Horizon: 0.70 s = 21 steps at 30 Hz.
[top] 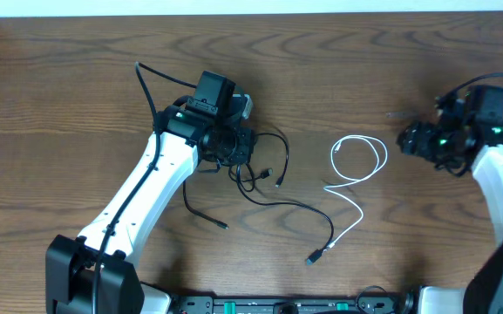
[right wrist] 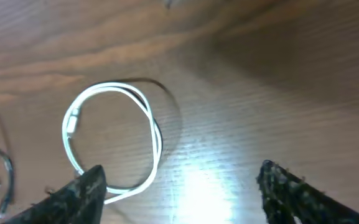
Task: Untangle cables
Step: 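Carry the white cable to the right table edge and release it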
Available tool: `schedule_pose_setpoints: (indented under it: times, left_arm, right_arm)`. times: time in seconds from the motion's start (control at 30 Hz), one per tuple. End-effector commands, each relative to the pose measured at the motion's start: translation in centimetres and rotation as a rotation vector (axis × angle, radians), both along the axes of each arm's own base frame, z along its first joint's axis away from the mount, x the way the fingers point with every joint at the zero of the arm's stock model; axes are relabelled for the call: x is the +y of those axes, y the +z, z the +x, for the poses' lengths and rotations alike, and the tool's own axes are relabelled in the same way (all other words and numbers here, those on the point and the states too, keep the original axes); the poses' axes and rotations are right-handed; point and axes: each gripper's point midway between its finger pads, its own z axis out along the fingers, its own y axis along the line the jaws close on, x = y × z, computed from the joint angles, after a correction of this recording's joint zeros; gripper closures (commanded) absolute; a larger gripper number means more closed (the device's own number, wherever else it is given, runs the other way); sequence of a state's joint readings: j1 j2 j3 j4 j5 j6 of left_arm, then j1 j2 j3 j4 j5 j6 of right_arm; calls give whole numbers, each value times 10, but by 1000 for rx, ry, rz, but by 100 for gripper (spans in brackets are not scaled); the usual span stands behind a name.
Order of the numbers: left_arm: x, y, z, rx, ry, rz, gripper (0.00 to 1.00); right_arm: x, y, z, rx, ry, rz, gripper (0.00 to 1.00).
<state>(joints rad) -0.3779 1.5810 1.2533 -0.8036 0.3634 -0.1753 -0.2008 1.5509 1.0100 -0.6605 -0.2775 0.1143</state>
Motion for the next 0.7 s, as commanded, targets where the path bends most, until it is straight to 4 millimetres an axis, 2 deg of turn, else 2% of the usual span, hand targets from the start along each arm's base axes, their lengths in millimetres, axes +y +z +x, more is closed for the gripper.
schedule_pose_setpoints:
  times: [0.0, 0.2, 0.37, 0.53, 0.6, 0.63, 0.67]
  left_arm:
    - [1, -5, -1, 2, -15, 17, 93]
    - [1, -5, -1, 2, -15, 17, 93]
    - [1, -5, -1, 2, -15, 17, 93]
    - [2, -5, -2, 6, -14, 18, 92]
    - [2, -5, -2, 5, -14, 18, 93]
    - [2, -5, -2, 6, -14, 18, 93]
    - [2, -5, -2, 5, -14, 18, 92]
  right_arm:
    - [16, -26, -4, 31, 57, 20, 28]
    - [32, -51, -2, 61, 105, 24, 31]
    - [45, -69, -2, 97, 142, 28, 43]
    - [51, -89, -9, 164, 136, 44, 48]
    - [54, -95, -12, 182, 140, 59, 60]
    - [57, -95, -12, 184, 146, 74, 75]
    - [59, -95, -12, 183, 149, 80, 83]
